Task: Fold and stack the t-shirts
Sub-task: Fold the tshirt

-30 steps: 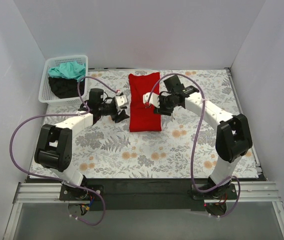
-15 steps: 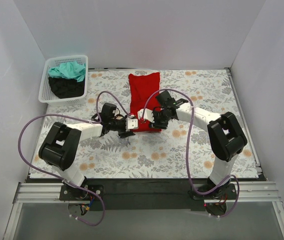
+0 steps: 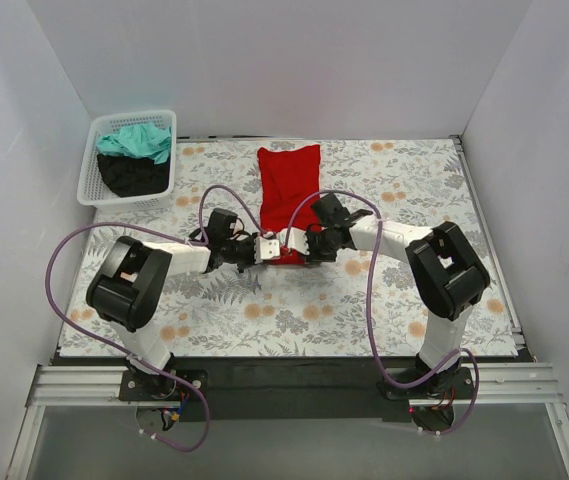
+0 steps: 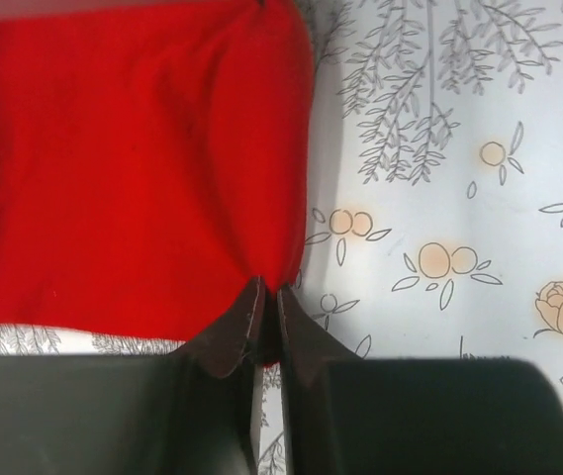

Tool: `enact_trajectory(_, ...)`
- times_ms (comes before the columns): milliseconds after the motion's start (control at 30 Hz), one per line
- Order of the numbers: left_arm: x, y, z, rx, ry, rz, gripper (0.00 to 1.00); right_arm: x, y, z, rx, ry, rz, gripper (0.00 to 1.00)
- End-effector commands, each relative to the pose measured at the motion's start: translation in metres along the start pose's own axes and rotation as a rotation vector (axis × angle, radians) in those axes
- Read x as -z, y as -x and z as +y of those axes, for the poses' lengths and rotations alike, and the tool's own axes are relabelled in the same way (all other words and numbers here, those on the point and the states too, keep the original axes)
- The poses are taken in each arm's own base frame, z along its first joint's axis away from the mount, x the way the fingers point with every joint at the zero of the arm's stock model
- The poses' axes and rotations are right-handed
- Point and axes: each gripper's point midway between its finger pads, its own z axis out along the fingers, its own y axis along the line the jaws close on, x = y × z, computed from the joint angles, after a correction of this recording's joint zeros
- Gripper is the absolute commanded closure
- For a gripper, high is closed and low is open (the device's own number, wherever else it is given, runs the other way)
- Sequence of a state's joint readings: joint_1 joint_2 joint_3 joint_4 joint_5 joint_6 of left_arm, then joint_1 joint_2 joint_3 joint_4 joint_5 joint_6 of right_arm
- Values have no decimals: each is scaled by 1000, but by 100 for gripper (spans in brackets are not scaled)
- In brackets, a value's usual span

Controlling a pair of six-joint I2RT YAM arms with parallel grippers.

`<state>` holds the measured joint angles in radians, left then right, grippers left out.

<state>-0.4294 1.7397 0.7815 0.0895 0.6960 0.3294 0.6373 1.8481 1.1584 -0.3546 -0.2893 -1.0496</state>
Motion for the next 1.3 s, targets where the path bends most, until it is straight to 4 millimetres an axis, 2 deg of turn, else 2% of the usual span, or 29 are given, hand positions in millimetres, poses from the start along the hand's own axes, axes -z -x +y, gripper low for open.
enact_trajectory(0,6,1,16,85,51,41,100,7,-10,5,-10,-16,52,99)
enact_trajectory(33,9,15,31,95,69,9,100,17,-5,0,-9,-39,43,99)
enact_trajectory(67,13,24,39,135,80,-10,100,27,2,-15,-15,-77,29,99)
enact_trajectory(100,19,39,50,136,94,-41,100,36,7,-22,-20,-93,17,99)
enact_trajectory(133,25,44,54,165,90,-46,100,45,12,-30,-28,-108,8,99)
enact_trajectory(167,32,65,70,166,109,-87,100,65,20,-47,-37,-140,-6,99)
enact_trajectory(233,43,81,80,158,120,-108,100,85,30,-60,-43,-161,-34,99)
enact_trajectory(267,50,95,91,135,138,-127,100,93,29,-60,-55,-150,-27,99)
enact_trajectory(300,53,100,93,130,141,-130,100,105,39,-71,-40,-180,-42,99)
enact_trajectory(367,62,111,95,113,142,-140,100,115,42,-77,-22,-202,-36,99)
enact_trajectory(467,71,123,95,113,147,-151,100,124,42,-75,-25,-195,-13,99)
enact_trajectory(600,84,132,67,131,103,-150,100,138,45,-46,-50,-123,-17,99)
enact_trajectory(633,82,126,51,142,73,-140,100,144,45,-33,-59,-104,-13,99)
enact_trajectory(667,93,136,42,124,78,-152,100,145,46,-18,-62,-72,-11,99)
enact_trajectory(733,97,133,7,168,8,-148,100,156,51,15,-78,-1,-19,99)
enact_trajectory(767,110,144,-4,149,0,-172,100,152,53,36,-74,46,-14,99)
enact_trajectory(800,116,142,-25,184,-52,-162,100,153,56,48,-82,66,-20,99)
enact_trajectory(833,120,149,-40,187,-93,-190,100,162,59,61,-76,67,-32,99)
enact_trajectory(867,124,150,-55,223,-124,-198,100,159,62,79,-59,103,-29,99)
enact_trajectory(900,137,157,-68,228,-134,-212,100,161,66,88,-57,118,-37,99)
enact_trajectory(967,145,163,-82,317,-143,-224,100,168,76,108,-71,159,-52,99)
enact_trajectory(1067,155,169,-87,348,-131,-226,100,172,86,120,-116,214,-67,99)
enact_trajectory(1167,154,166,-88,374,-131,-215,100,169,89,113,-106,212,-63,99)
enact_trajectory(1267,149,160,-81,372,-105,-201,100,160,85,110,-98,228,-38,99)
